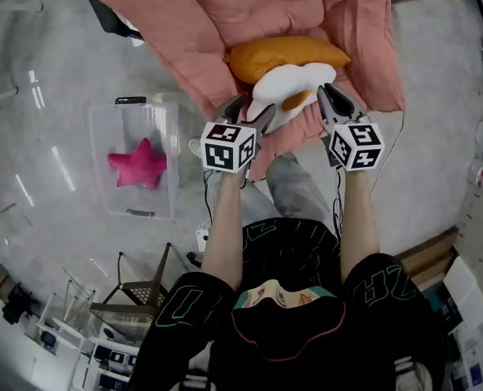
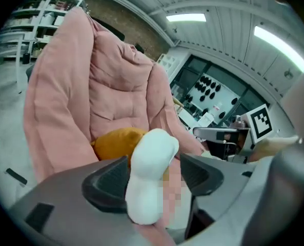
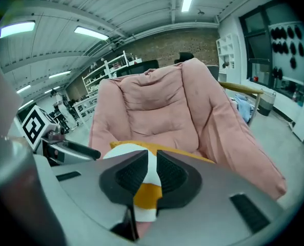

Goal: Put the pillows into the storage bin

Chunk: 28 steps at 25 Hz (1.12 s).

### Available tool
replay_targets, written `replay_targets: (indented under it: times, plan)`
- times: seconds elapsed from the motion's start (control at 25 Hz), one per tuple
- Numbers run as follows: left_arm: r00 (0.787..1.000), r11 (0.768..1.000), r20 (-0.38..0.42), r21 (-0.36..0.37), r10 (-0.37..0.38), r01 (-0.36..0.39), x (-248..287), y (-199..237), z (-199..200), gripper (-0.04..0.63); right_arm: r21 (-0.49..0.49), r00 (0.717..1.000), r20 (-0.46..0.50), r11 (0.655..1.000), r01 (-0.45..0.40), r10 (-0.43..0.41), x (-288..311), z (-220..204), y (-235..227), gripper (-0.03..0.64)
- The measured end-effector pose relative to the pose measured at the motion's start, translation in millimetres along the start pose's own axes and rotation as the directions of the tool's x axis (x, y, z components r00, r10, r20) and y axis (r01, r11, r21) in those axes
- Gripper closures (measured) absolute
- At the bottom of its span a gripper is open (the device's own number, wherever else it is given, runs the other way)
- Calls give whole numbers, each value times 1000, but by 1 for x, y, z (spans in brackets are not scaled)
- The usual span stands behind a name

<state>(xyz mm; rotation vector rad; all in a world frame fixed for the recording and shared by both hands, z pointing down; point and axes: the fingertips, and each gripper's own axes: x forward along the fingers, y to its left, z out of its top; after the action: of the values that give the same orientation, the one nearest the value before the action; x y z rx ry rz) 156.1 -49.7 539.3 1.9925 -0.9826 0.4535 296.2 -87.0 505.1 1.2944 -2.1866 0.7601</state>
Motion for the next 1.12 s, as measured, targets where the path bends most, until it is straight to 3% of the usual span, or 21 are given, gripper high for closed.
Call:
replay_targets:
  times: [0.08,0.24,0.28,0.4,0.56,0.76,0.88,1.04,1.12]
  plan:
    - [998,999,-56,8,37,-36,20,1,-11,243,12,1000,-4,1000,0,0,-5,-8,-18,583]
    - [988,994,-114,2,108,-109,50,5,-25,239,22,1000,-30,1000,-2,3,-12,-24,-47,583]
    - [986,993,-118,-5,117,-118,56,4,-26,248,24,999,-37,1000,-1,2,-13,-28,-53,583]
    - [988,992,-100,-18,119,-122,64,-2,-22,360,32,998,-62,999,-9,11,-13,-39,-64,564]
    - [995,997,-70,6,71,-71,58,-23,-10,415,36,993,-110,999,-28,32,-9,-50,-68,477]
    - [999,996,22,78,-42,40,20,-49,6,426,-45,977,-208,998,-46,36,4,-62,-59,337]
    - [992,991,62,84,-110,104,-9,-54,8,428,-85,977,-208,994,-70,51,7,-55,-49,262]
    - [978,990,156,61,-135,127,-52,-41,14,431,-119,982,-116,980,-162,149,6,-19,-10,267]
    - [970,990,203,56,-137,128,-76,-34,17,431,-155,981,-70,970,-189,180,4,2,15,358]
